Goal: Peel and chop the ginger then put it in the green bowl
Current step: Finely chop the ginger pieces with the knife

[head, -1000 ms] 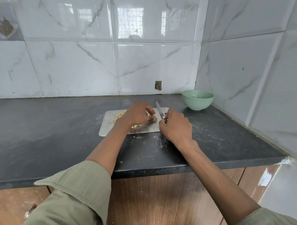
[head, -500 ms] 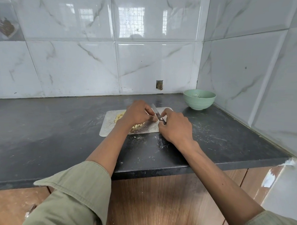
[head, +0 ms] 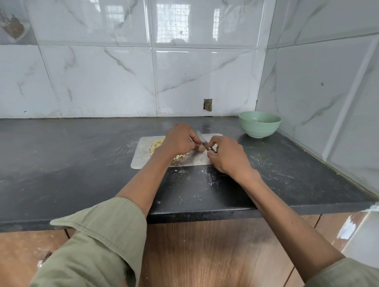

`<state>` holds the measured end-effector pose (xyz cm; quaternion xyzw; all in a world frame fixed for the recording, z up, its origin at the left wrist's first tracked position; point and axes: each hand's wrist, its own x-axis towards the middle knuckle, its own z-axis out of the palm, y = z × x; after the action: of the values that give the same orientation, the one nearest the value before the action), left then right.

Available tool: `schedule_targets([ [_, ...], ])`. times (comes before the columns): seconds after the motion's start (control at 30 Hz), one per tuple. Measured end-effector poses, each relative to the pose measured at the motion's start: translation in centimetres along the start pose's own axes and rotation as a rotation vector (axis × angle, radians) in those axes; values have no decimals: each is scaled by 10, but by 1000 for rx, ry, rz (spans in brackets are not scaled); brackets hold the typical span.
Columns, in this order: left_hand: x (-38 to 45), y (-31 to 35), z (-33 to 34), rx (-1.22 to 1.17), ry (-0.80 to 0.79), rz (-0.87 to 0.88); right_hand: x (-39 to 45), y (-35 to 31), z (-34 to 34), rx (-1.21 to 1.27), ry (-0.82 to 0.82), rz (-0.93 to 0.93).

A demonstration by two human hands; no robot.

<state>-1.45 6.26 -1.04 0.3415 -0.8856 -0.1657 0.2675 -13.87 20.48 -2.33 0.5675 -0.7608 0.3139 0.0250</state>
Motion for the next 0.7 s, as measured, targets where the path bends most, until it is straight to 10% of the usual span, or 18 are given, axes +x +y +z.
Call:
schedule_targets([
  [0.7, -4, 5, -3, 6, 28, -20, -3, 0, -3, 16, -36, 16],
])
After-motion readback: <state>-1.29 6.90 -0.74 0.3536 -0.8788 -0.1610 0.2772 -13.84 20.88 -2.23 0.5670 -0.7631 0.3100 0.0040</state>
